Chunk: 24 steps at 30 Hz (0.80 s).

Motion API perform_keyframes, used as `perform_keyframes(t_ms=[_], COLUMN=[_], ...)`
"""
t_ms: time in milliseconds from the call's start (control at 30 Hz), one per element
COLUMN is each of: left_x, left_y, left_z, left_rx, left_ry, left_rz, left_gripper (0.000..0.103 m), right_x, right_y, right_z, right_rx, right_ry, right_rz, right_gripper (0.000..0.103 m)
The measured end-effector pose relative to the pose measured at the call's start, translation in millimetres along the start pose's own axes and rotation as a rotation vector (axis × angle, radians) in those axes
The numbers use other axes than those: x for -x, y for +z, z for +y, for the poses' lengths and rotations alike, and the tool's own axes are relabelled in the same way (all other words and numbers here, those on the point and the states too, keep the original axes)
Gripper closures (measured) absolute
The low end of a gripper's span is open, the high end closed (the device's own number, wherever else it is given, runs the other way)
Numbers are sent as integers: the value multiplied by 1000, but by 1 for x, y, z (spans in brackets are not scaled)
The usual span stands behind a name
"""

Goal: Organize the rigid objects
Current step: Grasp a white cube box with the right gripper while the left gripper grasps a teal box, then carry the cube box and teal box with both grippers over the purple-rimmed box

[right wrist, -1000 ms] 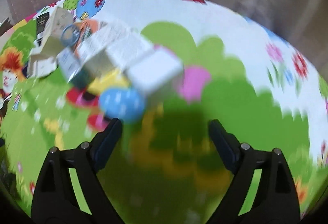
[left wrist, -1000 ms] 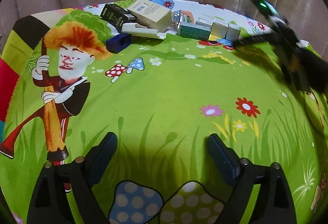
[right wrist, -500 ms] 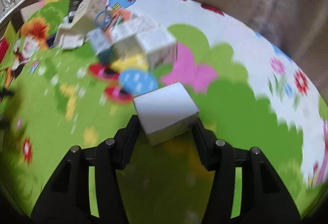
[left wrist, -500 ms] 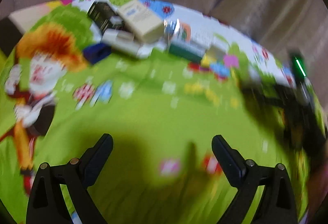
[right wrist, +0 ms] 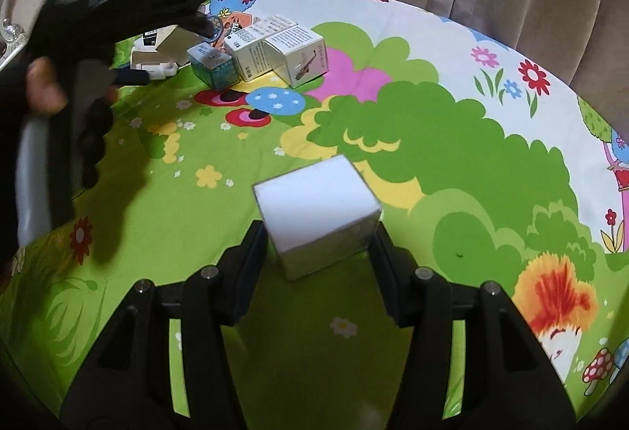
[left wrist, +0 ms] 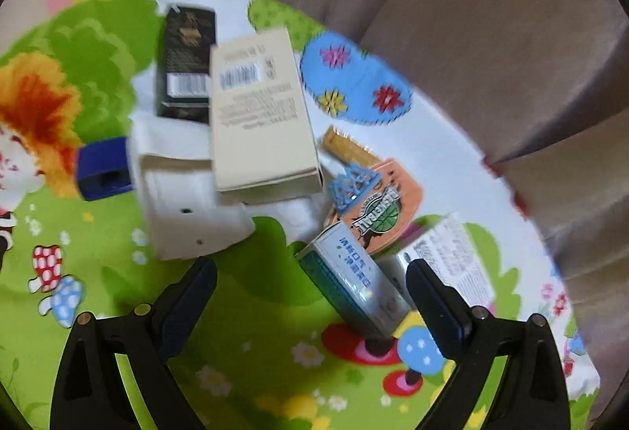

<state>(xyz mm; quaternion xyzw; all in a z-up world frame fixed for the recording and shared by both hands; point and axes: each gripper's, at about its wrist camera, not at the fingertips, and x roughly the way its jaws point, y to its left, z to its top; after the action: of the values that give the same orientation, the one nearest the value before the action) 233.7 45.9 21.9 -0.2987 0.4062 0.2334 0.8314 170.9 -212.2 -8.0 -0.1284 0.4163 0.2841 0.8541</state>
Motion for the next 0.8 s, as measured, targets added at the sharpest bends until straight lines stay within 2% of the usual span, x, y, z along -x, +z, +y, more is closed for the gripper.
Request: perform_keyframes(t_ms=[33, 67, 133, 200, 267, 300, 367, 400, 433, 467, 567, 667, 733, 800], left_x=[-8, -10, -14, -23, -34, -35, -30, -24, -16, -7, 6, 21, 33, 41], left_y=[1, 1, 1, -1, -7, -11, -16, -19, -22, -26, -34, -36, -39, -46], left_z=[-3, -3, -9, -26, -42, -48, -48, -45, -40, -34, -12, 16, 34, 45], left_rx=[-6, 7, -2, -67, -183, -241, -306, -341, -377, -428, -540, -607, -629, -660], left_ry=[47, 38, 101, 171, 241, 245, 190, 166, 140, 91, -37, -194, -236, -242], left_rz=[19, 14, 5, 6, 8, -7, -6, -9, -18, -24, -13, 43, 54, 51], left_gripper=[5, 5, 5, 2, 1, 2, 7, 25, 51, 66, 69, 69, 69, 69], right_x=[-1, -1, -1, 0, 1, 1, 1, 1, 1, 1, 1, 1, 0, 0], right_y=[1, 2, 1, 1, 1, 2, 2, 2, 2, 2, 2, 2, 2, 2], right_z=[1, 0, 0, 0, -1, -1, -1, -1, -1, -1, -1, -1, -1, -1], right_rx=[0, -3, -6, -10, -15, -18, -20, -21, -22, -22, -25, -24, -23, -23], right_ry=[0, 3, 6, 8, 13, 14, 14, 14, 14, 14, 15, 12, 9, 9], right_rz=[1, 1, 1, 2, 1, 1, 1, 1, 1, 2, 1, 2, 2, 3], right_gripper=[46, 46, 46, 45, 45, 45, 45, 45, 45, 45, 45, 45, 45, 45])
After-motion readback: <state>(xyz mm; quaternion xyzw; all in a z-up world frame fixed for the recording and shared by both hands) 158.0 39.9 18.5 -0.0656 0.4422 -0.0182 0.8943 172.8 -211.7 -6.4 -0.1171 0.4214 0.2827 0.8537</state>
